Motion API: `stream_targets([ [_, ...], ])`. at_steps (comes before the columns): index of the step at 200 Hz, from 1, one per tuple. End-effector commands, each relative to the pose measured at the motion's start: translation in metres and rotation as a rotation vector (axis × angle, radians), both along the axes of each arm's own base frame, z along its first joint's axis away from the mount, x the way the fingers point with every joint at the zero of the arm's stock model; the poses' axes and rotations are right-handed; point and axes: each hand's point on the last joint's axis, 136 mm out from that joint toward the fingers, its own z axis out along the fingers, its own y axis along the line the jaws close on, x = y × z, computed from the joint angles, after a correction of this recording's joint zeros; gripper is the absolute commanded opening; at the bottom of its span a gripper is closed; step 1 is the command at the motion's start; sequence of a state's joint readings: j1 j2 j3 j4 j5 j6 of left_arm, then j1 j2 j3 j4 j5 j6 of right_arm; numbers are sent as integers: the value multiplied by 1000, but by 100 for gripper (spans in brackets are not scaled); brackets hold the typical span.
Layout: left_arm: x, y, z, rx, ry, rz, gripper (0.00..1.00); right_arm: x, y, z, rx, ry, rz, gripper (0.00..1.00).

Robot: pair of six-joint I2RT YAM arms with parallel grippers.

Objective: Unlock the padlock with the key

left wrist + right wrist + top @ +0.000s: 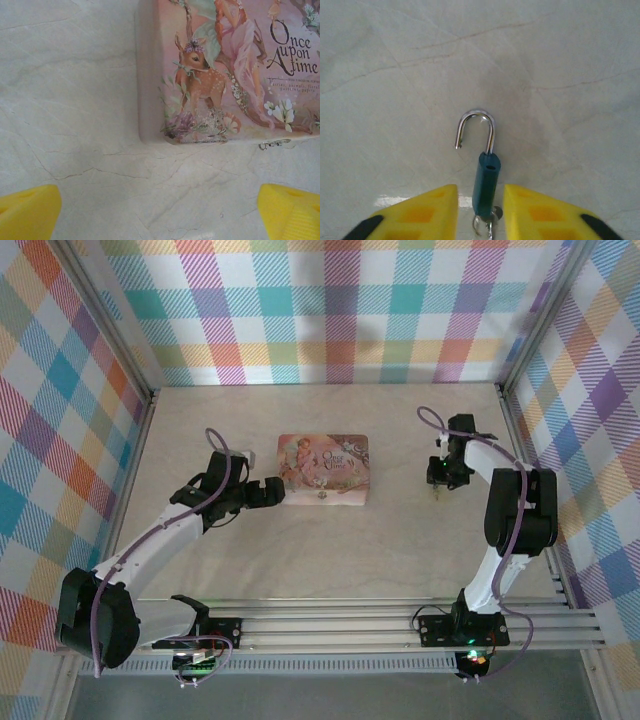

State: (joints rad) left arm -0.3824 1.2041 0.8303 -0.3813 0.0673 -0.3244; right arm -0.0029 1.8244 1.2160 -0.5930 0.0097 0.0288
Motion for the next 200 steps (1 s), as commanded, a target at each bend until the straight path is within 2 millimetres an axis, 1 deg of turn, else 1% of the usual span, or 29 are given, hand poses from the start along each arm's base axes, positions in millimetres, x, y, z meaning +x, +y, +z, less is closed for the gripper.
stream_targets([
  [1, 4, 1, 8, -16, -34, 6, 100, 3, 1, 19, 8, -38, 9, 36],
  [25, 4, 7, 16, 20, -52, 9, 100, -1, -1, 36, -6, -66, 10, 40],
  [39, 6, 13, 23, 64, -69, 15, 100, -4, -3, 52, -9, -99, 3, 42],
  [42, 6, 15, 24, 77, -71, 19, 100, -5, -3, 55, -9, -109, 0, 44],
  [55, 10, 27, 31, 148, -91, 48, 100, -8, -2, 72, -3, -159, -14, 58],
  [67, 14, 44, 36, 227, -105, 103, 100, -13, -1, 88, 11, -200, -23, 74],
  [76, 17, 55, 40, 270, -114, 143, 100, -17, 0, 98, 20, -229, -32, 89],
  [87, 21, 64, 44, 281, -121, 179, 100, -22, 1, 109, 33, -262, -44, 100],
  [113, 29, 79, 53, 261, -178, 251, 100, -33, 5, 134, 64, -375, -55, 100],
  [138, 31, 88, 66, 293, -306, 258, 100, -45, 8, 147, 101, -493, -70, 100],
  [143, 29, 90, 67, 302, -327, 260, 100, -47, 10, 148, 111, -513, -68, 100],
  [148, 32, 90, 73, 299, -378, 259, 100, -50, 11, 147, 116, -531, -66, 100],
  [161, 30, 89, 74, 312, -458, 226, 100, -55, 11, 143, 123, -591, -57, 100],
  [181, 26, 93, 63, 332, -517, 231, 100, -61, 13, 133, 127, -710, -41, 100],
  [200, 26, 101, 46, 362, -524, 263, 100, -63, 14, 126, 136, -809, -29, 100],
])
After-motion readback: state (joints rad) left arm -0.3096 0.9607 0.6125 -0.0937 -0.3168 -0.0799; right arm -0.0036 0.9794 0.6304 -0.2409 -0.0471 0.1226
